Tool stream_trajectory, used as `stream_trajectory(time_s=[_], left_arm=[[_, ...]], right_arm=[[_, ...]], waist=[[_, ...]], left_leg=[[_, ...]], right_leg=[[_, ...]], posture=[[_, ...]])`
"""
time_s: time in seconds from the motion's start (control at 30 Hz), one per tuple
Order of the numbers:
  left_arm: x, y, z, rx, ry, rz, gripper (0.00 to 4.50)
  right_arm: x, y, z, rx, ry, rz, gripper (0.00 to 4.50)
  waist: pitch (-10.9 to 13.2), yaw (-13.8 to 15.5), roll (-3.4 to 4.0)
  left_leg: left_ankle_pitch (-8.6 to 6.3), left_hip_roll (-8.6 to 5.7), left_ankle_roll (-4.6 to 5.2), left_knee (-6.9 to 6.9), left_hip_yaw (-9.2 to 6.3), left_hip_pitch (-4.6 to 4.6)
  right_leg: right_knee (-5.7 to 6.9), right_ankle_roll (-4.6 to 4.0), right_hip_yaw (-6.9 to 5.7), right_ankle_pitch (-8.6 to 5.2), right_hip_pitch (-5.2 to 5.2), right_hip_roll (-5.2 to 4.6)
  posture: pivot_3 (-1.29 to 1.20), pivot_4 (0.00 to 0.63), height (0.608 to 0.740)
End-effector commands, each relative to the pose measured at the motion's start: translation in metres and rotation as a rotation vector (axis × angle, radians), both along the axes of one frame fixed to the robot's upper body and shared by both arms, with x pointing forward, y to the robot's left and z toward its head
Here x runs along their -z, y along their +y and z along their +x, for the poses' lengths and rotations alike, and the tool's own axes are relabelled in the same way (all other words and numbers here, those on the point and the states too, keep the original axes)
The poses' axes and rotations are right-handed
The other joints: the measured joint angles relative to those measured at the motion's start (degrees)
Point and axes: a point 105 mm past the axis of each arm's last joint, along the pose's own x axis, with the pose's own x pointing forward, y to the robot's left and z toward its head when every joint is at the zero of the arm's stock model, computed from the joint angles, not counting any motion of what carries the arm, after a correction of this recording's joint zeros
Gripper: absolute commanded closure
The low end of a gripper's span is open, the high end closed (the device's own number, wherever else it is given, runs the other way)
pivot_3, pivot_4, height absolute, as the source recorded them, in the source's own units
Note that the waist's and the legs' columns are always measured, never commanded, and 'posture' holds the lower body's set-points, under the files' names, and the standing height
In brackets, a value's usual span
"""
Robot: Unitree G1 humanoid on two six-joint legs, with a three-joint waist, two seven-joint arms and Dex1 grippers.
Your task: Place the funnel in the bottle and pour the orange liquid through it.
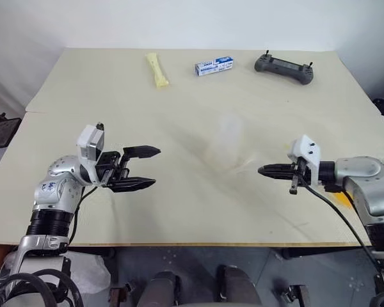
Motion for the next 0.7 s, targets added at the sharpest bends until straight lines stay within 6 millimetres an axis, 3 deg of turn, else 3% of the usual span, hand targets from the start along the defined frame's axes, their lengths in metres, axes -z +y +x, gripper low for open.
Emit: stream_trajectory(time_s=[0.03, 0.13, 0.27, 0.5, 0.7], left_arm=[[-0.008, -0.002, -0.008, 0.123, -0.061, -0.016, 0.00], [-0.008, -0.006, -0.004, 0.136, -0.063, -0.018, 0.00], [-0.009, -0.011, 0.000, 0.151, -0.060, -0.016, 0.00], [-0.010, -0.012, 0.010, 0.134, -0.064, -0.012, 0.00], [-0.012, -0.012, 0.020, 0.095, -0.119, -0.021, 0.00]], right_arm=[[-0.018, -0.005, -0.013, 0.013, -0.060, -0.002, 4.46], [-0.019, -0.008, -0.029, 0.024, -0.066, -0.014, 4.46], [-0.031, -0.008, -0.036, 0.058, -0.130, -0.028, 4.46], [-0.083, -0.002, -0.034, 0.101, -0.328, -0.133, 4.46], [-0.118, 0.008, -0.028, 0.093, -0.397, -0.194, 4.46]], waist=[[0.0, 0.0, 0.00], [0.0, 0.3, 0.00], [0.0, 0.4, 0.00], [0.0, 0.4, 0.00], [0.0, 0.5, 0.00]], left_leg=[[0.00, 0.00, 0.00, 0.00, 0.01, 0.00], [0.00, 0.00, 0.00, -0.01, 0.01, -0.01], [0.00, 0.00, 0.01, 0.00, 0.08, 0.00], [0.00, 0.01, 0.01, -0.02, 0.08, -0.01], [-0.01, 0.02, 0.02, -0.02, 0.04, -0.03]], right_leg=[[-0.01, 0.00, 0.00, 0.00, 0.00, 0.01], [-0.02, 0.00, 0.00, 0.00, 0.00, 0.01], [-0.03, 0.00, 0.02, 0.00, 0.00, 0.00], [-0.07, 0.00, 0.02, 0.00, -0.01, 0.01], [-0.13, 0.00, 0.00, 0.00, 0.00, 0.00]], posture=[[0.00, 0.150, 0.740], [0.00, 0.150, 0.740], [0.00, 0.150, 0.740], [0.00, 0.150, 0.740], [0.00, 0.150, 0.740]])
